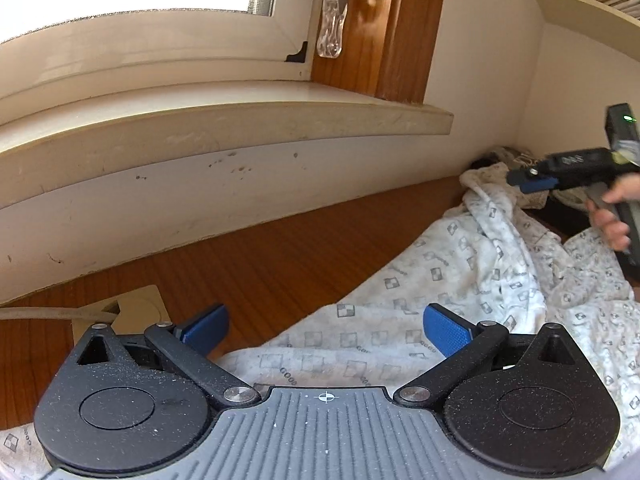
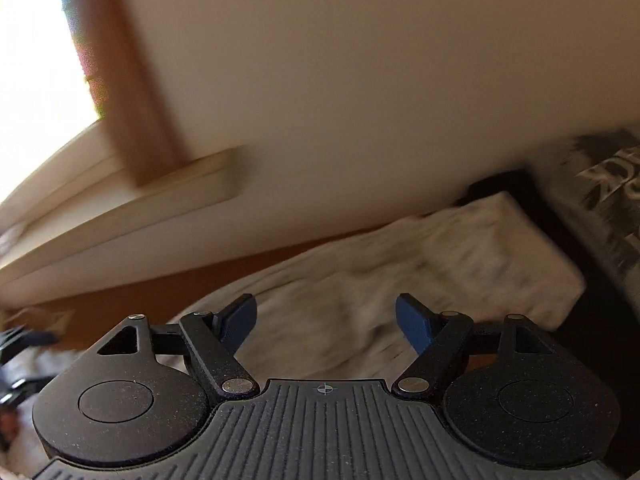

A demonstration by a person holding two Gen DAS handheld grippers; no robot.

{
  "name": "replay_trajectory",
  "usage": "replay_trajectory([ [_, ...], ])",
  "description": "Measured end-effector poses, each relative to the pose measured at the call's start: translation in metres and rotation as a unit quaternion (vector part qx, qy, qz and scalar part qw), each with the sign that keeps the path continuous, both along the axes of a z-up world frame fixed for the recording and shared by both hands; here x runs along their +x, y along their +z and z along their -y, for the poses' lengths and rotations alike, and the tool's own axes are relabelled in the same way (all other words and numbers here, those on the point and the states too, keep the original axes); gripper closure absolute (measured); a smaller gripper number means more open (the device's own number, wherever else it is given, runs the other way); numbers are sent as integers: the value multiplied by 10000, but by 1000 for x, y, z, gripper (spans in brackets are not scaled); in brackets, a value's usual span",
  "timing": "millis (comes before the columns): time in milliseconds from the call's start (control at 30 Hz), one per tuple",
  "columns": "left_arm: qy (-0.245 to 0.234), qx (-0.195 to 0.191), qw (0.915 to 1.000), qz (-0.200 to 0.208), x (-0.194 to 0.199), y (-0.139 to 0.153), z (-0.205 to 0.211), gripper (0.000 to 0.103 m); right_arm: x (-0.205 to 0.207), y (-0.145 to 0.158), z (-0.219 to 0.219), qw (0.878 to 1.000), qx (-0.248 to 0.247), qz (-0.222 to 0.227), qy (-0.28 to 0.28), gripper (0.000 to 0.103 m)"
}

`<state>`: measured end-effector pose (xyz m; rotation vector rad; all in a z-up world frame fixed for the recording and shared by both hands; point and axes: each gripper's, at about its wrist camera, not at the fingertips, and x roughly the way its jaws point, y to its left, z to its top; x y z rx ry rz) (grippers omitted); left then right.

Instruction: Fold clothes

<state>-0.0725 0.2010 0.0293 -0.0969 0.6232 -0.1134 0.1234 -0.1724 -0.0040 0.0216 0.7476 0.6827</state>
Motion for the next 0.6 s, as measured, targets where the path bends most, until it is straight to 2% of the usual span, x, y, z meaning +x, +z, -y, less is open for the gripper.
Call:
replay_trajectory([
  [100, 4, 18, 10000, -25, 2, -1, 1, 0, 36, 0, 16, 9978, -55, -188, -629, 27],
  [167, -9, 45, 10000, -41, 3, -1, 2, 0, 47, -3, 19, 9974, 52, -361, -623, 22],
  [233, -23, 72, 10000, -57, 3, -1, 3, 0, 52, -6, 14, 9983, 134, -457, -347, 20],
  [433, -27, 104, 9999, -112, 5, -4, 3, 0, 63, -19, -6, 9972, -380, -269, -591, 21],
  [467, 88, 112, 9998, -113, 5, -4, 3, 0, 65, -21, -8, 9967, -440, -251, -637, 21],
  [533, 110, 92, 9998, -112, 4, -4, 3, 0, 60, -25, -11, 9963, -650, 1, -560, 26],
  [567, 137, 73, 9998, -115, 4, -4, 2, 0, 57, -26, -12, 9958, -752, 140, -508, 41],
  [600, 163, 55, 9998, -118, 4, -4, 2, 0, 54, -26, -11, 9956, -791, 207, -464, 63],
])
